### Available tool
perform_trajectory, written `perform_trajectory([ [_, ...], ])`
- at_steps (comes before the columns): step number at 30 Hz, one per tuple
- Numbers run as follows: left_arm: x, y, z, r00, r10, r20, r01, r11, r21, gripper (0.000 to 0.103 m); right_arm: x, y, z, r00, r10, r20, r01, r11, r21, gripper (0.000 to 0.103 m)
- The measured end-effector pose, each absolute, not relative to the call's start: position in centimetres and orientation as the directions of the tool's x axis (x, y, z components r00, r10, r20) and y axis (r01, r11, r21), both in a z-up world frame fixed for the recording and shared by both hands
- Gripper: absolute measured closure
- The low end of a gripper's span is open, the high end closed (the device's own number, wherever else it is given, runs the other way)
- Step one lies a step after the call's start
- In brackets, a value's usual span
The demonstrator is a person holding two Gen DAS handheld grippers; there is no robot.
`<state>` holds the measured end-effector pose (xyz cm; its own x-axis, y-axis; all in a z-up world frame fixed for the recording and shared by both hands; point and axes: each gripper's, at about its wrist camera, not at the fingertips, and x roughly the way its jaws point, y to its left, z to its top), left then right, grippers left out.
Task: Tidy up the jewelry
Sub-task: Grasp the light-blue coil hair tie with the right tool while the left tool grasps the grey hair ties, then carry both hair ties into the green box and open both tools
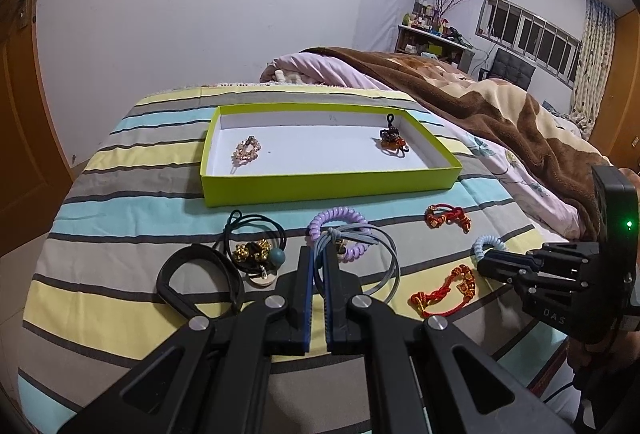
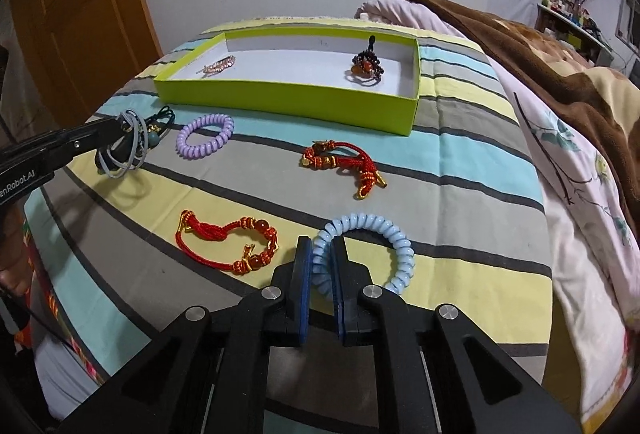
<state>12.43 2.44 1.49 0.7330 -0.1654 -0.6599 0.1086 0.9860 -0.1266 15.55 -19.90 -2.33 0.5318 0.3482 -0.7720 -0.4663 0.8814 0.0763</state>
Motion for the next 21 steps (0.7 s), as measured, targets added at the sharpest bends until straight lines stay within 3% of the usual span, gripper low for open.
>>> perform_trajectory([
  [21,14.0,1.9,3.0,0.754,-0.168,-0.635,0.110,0.985,-0.131,0.098,15.9,-18.5,2.9,0.631,0.413,-0.657,-0.505,0.861,0.057,0.094],
])
